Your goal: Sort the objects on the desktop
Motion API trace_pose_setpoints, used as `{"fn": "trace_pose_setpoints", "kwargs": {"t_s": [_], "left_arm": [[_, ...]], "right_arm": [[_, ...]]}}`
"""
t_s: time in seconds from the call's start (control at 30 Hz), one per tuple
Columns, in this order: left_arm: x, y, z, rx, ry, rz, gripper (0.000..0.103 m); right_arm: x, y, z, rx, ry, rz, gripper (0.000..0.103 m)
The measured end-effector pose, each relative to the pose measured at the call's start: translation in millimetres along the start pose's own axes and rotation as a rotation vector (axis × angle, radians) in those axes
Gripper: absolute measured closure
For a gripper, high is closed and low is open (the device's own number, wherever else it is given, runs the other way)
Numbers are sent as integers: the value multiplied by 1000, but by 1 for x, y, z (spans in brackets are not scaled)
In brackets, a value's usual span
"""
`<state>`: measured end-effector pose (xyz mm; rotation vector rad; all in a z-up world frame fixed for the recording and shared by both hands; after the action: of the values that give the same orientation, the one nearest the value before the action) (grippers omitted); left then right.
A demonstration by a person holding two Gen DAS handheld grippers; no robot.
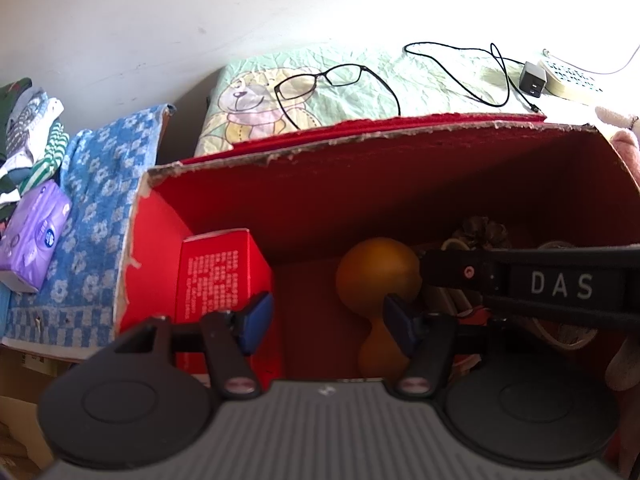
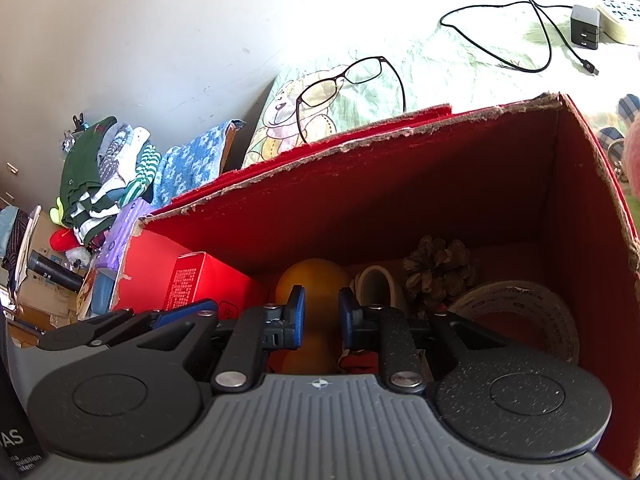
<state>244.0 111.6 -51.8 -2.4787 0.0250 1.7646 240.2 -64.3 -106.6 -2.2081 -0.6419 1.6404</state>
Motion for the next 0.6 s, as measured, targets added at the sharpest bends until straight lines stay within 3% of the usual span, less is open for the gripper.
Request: {"fn": "trace_pose_setpoints", "kwargs": {"t_s": [0.6], "left_arm": [[2, 1, -1, 4, -1, -21, 37]], "right_arm": [[2, 0, 1, 8, -6, 14, 81]]}}
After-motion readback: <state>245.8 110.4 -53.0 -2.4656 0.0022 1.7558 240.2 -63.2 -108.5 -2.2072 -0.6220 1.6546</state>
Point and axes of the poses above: each gripper's, at about its wrist camera, not at the fingertips, and x roughly the way its jaws point, y to its right, z to its underside, the point moved 4 cm from there along x, roughly the way its jaws point, and after that the axes turned 13 degrees about -y, right-handed, at the moved point
